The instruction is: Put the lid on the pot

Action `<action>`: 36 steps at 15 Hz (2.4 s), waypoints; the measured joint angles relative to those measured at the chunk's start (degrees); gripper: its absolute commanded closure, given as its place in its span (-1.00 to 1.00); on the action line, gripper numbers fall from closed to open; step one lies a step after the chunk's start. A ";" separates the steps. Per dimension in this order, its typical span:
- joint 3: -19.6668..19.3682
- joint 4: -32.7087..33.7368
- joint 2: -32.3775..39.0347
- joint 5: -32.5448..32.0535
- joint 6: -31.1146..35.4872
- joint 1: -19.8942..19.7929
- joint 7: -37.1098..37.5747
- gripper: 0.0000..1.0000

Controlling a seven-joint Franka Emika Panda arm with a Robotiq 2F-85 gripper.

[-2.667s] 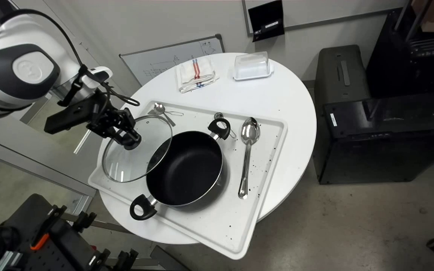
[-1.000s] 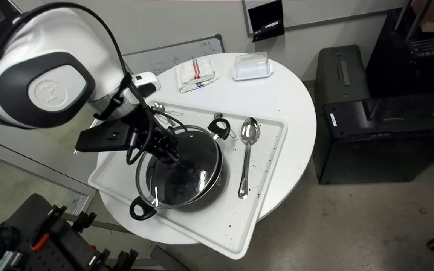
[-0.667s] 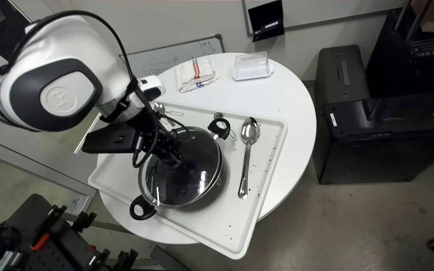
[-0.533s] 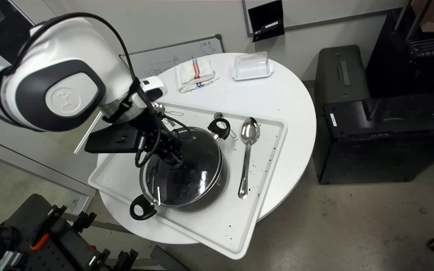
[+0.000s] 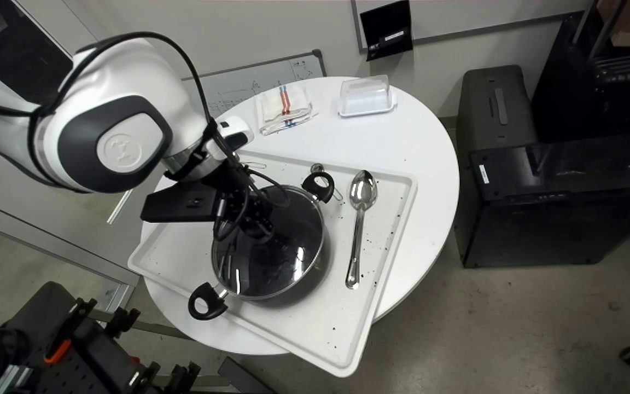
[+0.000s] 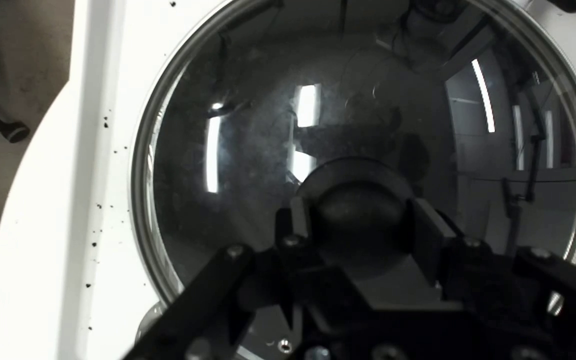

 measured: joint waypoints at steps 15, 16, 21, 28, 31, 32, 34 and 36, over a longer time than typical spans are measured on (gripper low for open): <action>2.47 0.67 0.65 2.90 -0.11 -2.31 -2.19 0.50; 2.68 0.67 0.64 3.16 -0.15 -2.51 -2.43 0.50; 2.79 0.68 0.61 3.30 -0.32 -2.57 -2.49 0.50; 3.55 1.47 0.59 4.84 -3.61 -2.88 -2.87 0.50; 4.22 1.91 0.66 6.48 -5.77 -3.27 -3.64 0.50; 4.31 2.02 0.66 6.82 -6.28 -3.32 -3.69 0.50; 4.33 2.26 0.70 7.26 -7.13 -3.35 -3.70 0.50; 4.33 2.43 0.77 7.39 -7.43 -3.36 -3.70 0.50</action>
